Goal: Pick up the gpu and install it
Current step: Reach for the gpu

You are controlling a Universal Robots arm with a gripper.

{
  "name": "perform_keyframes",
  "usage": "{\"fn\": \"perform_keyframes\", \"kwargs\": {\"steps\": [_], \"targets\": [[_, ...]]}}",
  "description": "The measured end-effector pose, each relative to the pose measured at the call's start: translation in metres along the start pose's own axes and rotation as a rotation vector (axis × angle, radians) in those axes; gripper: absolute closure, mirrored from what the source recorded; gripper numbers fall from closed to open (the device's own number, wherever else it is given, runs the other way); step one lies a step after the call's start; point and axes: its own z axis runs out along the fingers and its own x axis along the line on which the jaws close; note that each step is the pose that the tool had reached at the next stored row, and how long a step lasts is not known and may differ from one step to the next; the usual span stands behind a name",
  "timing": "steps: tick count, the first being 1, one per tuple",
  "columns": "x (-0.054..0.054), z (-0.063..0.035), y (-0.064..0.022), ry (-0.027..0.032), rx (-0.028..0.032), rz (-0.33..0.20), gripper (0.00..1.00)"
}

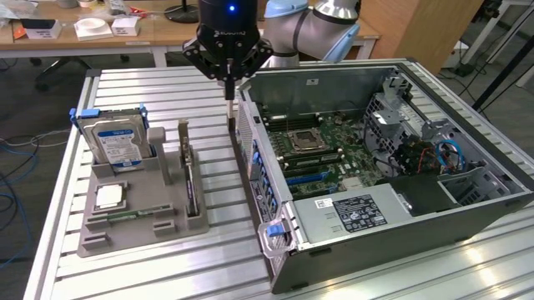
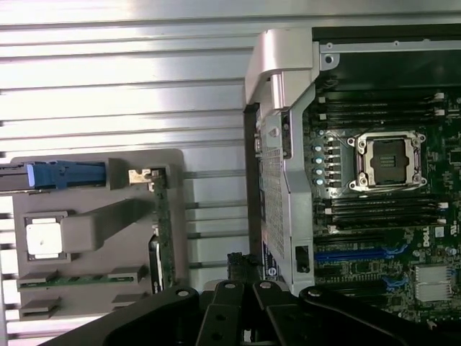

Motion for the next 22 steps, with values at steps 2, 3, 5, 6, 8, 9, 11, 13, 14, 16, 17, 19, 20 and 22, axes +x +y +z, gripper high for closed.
{"fn": "perform_keyframes", "kwargs": {"steps": [2,3,5,6,8,9,11,13,14,16,17,19,20,22], "targets": [[0.001,0.0,-0.0001,0.0,-0.0001,0.0,0.89],[0.001,0.0,-0.0001,0.0,0.0,0.0,0.89],[0.002,0.0,-0.0002,0.0,0.0,0.0,0.89],[0.003,0.0001,-0.0003,0.0,-0.0001,0.0,0.89],[0.004,0.0001,-0.0003,0.0,0.0,0.0,0.89],[0.005,0.0001,-0.0004,0.0,0.0,0.0,0.89],[0.006,0.0001,-0.0004,0.0,0.0,0.0,0.89],[0.007,0.0001,-0.0005,0.0,0.0,0.0,0.89],[0.007,0.0001,-0.0006,0.0,0.0,0.0,0.89],[0.008,0.0001,-0.0006,0.0,0.0,0.0,0.89],[0.009,0.0001,-0.0007,0.0,0.0,0.0,0.89],[0.01,0.0001,-0.0008,0.0,0.0,0.0,0.89],[0.011,0.0001,-0.0008,0.0,0.0,0.0,0.89],[0.012,0.0002,-0.0009,0.0,-0.0001,0.0,0.89]]}}
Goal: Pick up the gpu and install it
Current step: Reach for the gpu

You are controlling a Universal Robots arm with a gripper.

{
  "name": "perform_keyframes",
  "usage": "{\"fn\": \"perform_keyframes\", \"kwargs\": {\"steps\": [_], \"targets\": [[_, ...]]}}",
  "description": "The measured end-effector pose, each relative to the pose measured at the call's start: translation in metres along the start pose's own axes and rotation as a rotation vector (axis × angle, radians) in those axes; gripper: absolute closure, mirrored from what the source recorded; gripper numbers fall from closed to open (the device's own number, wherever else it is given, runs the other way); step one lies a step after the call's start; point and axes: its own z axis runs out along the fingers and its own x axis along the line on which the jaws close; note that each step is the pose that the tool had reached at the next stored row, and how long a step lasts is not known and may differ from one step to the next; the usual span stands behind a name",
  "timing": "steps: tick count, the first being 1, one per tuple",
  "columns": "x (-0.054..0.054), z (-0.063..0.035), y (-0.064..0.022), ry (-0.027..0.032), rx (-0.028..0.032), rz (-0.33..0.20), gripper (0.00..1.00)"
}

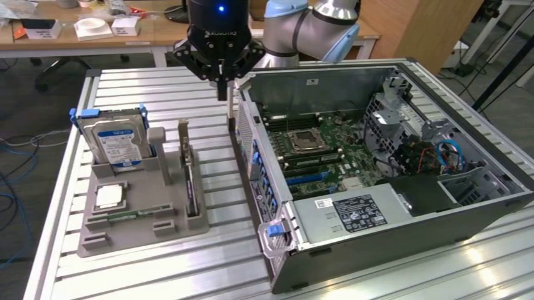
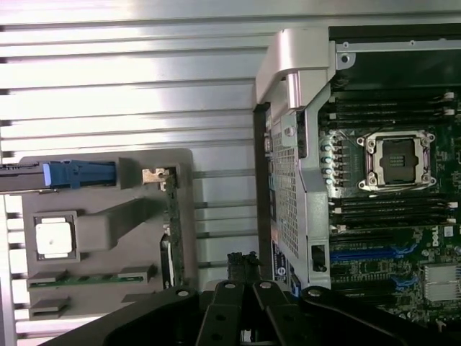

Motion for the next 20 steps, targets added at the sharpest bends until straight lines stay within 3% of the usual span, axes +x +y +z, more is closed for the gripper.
{"fn": "perform_keyframes", "kwargs": {"steps": [20], "targets": [[0.0102,0.0001,-0.0008,0.0,0.0,0.0,0.89]]}}
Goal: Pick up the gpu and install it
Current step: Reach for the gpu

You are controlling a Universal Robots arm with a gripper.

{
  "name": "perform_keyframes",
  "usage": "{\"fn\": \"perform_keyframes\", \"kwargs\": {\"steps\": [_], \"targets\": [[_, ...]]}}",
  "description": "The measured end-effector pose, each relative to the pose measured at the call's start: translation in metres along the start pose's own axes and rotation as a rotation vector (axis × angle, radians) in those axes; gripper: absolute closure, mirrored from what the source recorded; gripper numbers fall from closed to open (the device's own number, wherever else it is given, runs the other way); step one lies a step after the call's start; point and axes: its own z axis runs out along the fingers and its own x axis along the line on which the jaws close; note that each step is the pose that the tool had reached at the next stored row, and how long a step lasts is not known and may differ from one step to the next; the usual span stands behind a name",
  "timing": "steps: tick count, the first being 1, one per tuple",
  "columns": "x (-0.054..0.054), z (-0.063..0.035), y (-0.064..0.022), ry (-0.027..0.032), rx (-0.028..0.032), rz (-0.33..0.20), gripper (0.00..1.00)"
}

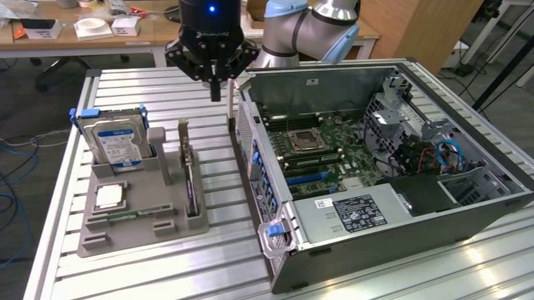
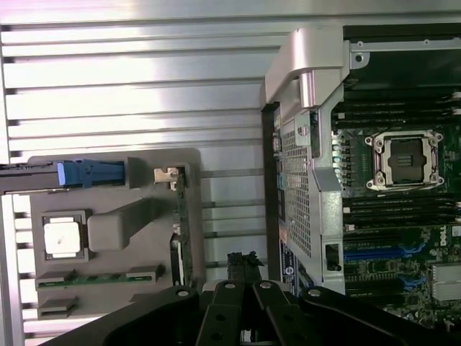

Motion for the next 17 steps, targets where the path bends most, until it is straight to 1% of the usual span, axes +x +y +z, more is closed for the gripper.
{"fn": "perform_keyframes", "kwargs": {"steps": [17], "targets": [[0.008,0.0001,-0.0006,0.0,0.0,0.0,0.89]]}}
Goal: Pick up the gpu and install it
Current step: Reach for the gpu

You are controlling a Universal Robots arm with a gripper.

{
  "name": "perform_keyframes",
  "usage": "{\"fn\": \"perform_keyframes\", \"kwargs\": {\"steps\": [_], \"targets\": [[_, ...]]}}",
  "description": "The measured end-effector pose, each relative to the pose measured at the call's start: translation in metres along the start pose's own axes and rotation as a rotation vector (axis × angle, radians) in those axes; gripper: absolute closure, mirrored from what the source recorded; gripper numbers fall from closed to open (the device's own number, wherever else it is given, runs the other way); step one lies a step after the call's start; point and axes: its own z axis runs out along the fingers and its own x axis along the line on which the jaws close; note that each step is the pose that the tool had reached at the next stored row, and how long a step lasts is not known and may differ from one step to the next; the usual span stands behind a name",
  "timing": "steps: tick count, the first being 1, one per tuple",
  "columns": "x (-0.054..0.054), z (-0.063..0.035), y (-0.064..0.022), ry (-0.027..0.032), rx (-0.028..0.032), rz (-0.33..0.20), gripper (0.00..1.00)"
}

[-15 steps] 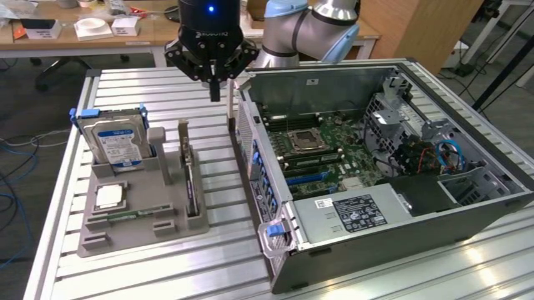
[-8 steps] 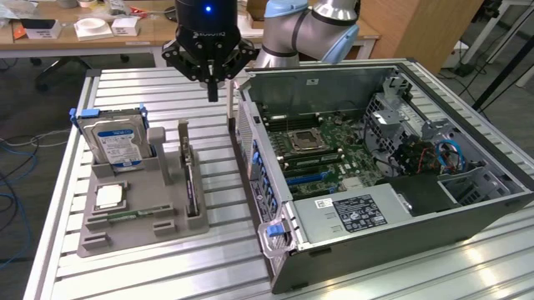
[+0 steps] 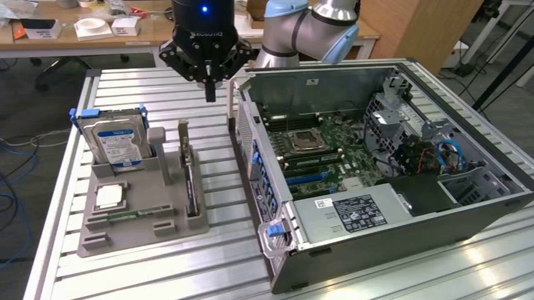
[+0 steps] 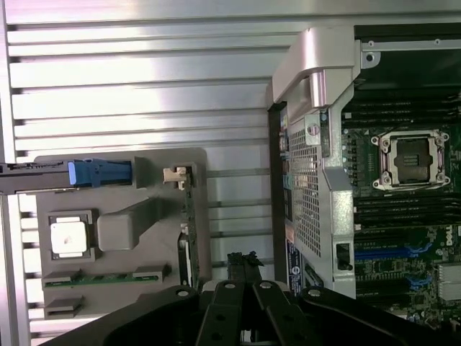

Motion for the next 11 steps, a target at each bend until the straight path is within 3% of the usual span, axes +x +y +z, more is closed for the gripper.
{"fn": "perform_keyframes", "kwargs": {"steps": [11], "targets": [[0.0051,0.0001,-0.0004,0.0,0.0,0.0,0.89]]}}
